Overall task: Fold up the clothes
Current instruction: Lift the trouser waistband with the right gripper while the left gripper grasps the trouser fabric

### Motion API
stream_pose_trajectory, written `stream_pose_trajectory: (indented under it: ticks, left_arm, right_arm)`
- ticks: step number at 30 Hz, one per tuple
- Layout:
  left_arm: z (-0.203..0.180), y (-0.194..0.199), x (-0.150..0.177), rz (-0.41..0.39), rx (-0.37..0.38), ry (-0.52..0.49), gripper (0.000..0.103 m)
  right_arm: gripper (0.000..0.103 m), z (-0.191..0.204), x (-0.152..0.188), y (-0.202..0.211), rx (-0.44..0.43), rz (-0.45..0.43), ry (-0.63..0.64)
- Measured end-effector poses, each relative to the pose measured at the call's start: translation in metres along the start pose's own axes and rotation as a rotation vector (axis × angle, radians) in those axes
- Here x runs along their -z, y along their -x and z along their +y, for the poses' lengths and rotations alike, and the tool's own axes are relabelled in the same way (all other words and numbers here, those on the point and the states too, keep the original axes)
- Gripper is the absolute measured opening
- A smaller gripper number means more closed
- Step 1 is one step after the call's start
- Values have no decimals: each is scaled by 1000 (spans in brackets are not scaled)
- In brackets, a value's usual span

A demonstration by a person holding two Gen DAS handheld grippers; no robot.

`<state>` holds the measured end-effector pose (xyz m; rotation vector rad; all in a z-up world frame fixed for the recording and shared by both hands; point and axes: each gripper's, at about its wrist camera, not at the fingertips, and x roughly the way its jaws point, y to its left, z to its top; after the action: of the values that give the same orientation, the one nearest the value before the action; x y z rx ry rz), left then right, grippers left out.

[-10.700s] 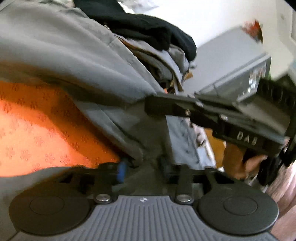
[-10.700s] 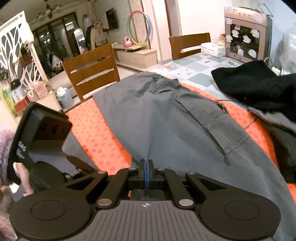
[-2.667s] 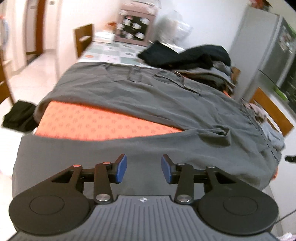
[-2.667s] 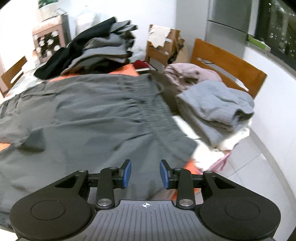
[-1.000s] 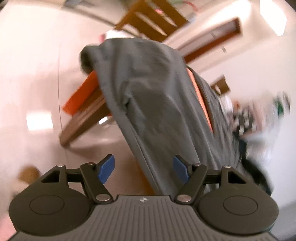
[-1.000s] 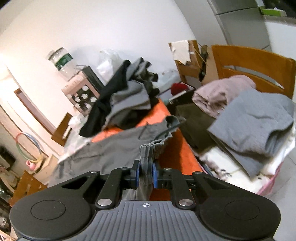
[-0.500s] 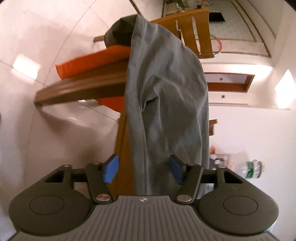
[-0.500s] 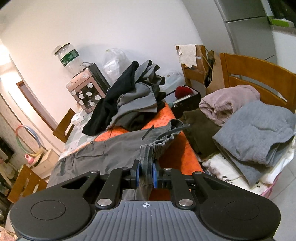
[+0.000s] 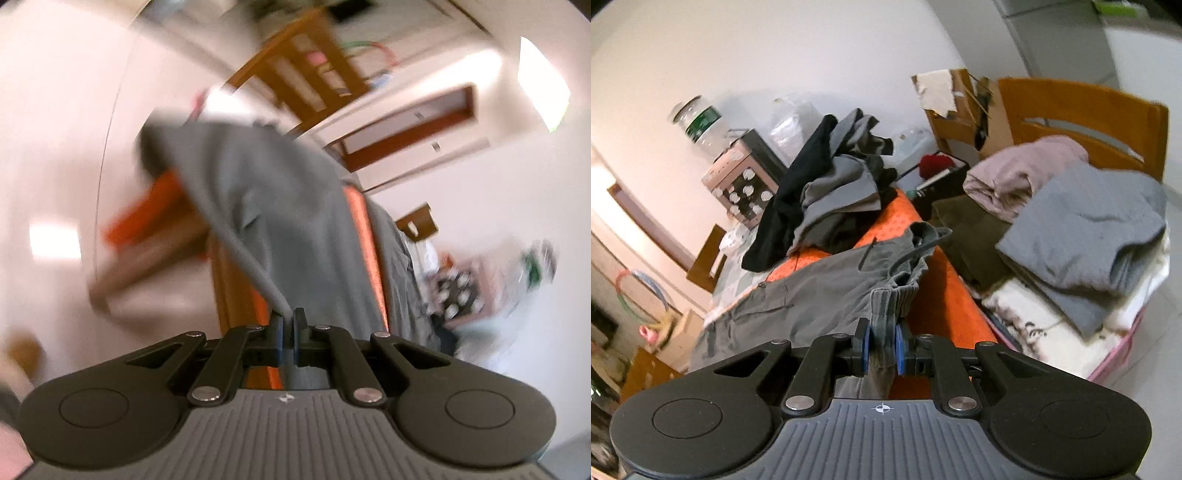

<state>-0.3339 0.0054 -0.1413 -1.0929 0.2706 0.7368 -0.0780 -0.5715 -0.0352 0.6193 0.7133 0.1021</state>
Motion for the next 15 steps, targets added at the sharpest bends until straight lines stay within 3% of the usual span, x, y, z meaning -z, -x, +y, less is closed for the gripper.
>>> stream_pose_trajectory:
  ticks: [3,6,11,15]
  left_arm:
    - [-57,22,-15,-94,-18,-214,5]
    - [-110,27,-28,-134,-23,-341,5]
    - [-188,3,-40,-169,-43,-449,5]
    - [-247,-39,-41,-204,-29,-543,5]
  right_arm:
    - [16,-5,-1,3,-37,-10,-59]
    - [16,-6,-5,3,-51,-25,-132]
    - [16,-9,-19,-8,-49,-38,-298]
    - [16,-3,-34,-30,-17,-58,-372]
